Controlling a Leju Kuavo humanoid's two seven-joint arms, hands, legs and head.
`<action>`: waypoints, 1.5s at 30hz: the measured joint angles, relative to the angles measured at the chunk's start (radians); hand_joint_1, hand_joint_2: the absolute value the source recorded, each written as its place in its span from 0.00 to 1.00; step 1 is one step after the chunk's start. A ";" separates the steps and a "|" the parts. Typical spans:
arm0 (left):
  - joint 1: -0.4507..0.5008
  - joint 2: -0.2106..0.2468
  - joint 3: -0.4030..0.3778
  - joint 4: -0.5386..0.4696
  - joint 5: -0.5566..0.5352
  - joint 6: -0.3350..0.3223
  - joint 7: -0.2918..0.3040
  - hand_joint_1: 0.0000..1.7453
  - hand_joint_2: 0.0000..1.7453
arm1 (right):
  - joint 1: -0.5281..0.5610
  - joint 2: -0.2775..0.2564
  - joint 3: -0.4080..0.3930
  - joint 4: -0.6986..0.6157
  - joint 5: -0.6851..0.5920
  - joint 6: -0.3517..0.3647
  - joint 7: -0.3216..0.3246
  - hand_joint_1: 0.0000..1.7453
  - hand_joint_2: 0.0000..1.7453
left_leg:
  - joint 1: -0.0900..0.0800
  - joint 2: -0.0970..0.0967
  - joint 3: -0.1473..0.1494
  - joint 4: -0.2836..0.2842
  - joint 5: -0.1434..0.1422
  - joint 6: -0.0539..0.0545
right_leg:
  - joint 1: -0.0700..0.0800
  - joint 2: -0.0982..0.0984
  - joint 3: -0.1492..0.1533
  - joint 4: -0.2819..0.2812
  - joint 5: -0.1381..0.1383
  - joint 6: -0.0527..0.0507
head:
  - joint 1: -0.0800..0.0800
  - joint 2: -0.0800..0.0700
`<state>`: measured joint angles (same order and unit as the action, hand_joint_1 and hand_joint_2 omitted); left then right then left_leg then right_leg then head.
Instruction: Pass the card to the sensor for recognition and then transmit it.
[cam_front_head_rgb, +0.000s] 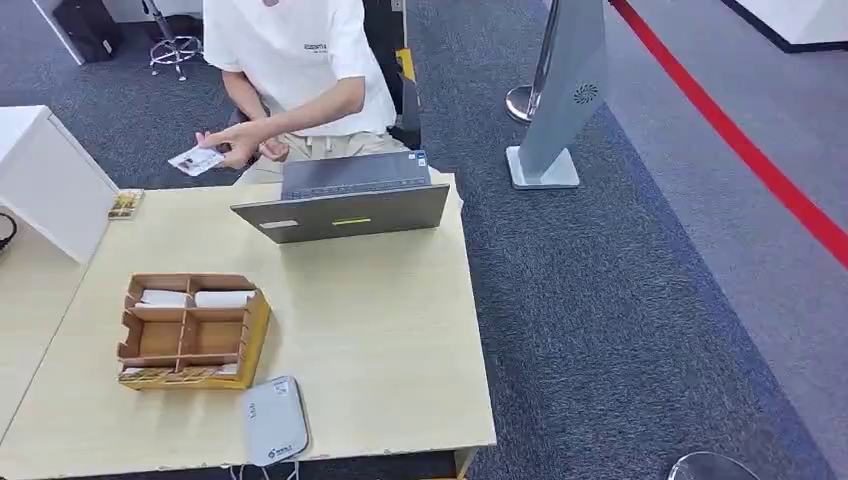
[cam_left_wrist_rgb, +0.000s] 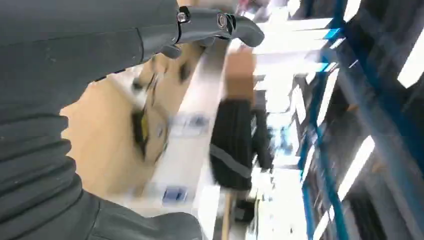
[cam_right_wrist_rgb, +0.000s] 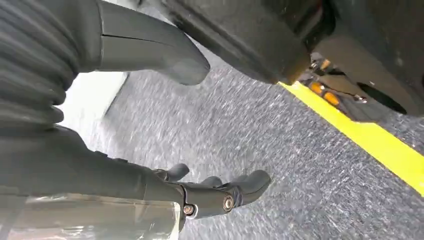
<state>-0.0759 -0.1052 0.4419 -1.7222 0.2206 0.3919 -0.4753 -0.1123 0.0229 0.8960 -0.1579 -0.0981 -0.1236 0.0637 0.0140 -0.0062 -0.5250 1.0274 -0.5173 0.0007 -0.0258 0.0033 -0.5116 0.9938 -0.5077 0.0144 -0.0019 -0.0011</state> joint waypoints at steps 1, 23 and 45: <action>-0.011 0.008 -0.013 0.019 -0.012 -0.007 0.002 0.00 1.00 | -0.003 0.000 0.006 0.000 0.005 0.003 0.002 0.00 1.00 | 0.000 0.001 0.000 0.000 0.000 0.000 | 0.000 0.001 0.000 0.000 0.001 0.000 | 0.000 0.000; -0.280 0.415 -0.285 0.607 -1.156 0.002 0.412 0.00 1.00 | -0.010 -0.004 0.032 0.003 -0.013 0.021 -0.009 0.00 1.00 | 0.001 0.007 -0.003 0.000 0.003 -0.001 | 0.001 0.007 -0.005 0.001 0.005 -0.001 | 0.000 0.000; -0.280 0.393 -0.311 0.627 -1.214 0.033 0.381 1.00 1.00 | -0.012 -0.005 0.037 0.003 -0.016 0.019 -0.008 0.00 1.00 | 0.001 0.007 -0.004 0.000 0.003 -0.002 | 0.001 0.007 -0.006 0.001 0.005 -0.001 | 0.000 0.000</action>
<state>-0.3562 0.2876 0.1312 -1.0948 -0.9934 0.4250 -0.0942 -0.1244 0.0179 0.9331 -0.1549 -0.1137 -0.1041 0.0553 0.0148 0.0004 -0.5286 1.0274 -0.5143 -0.0008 -0.0250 0.0105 -0.5177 0.9945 -0.5031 0.0135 -0.0019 -0.0008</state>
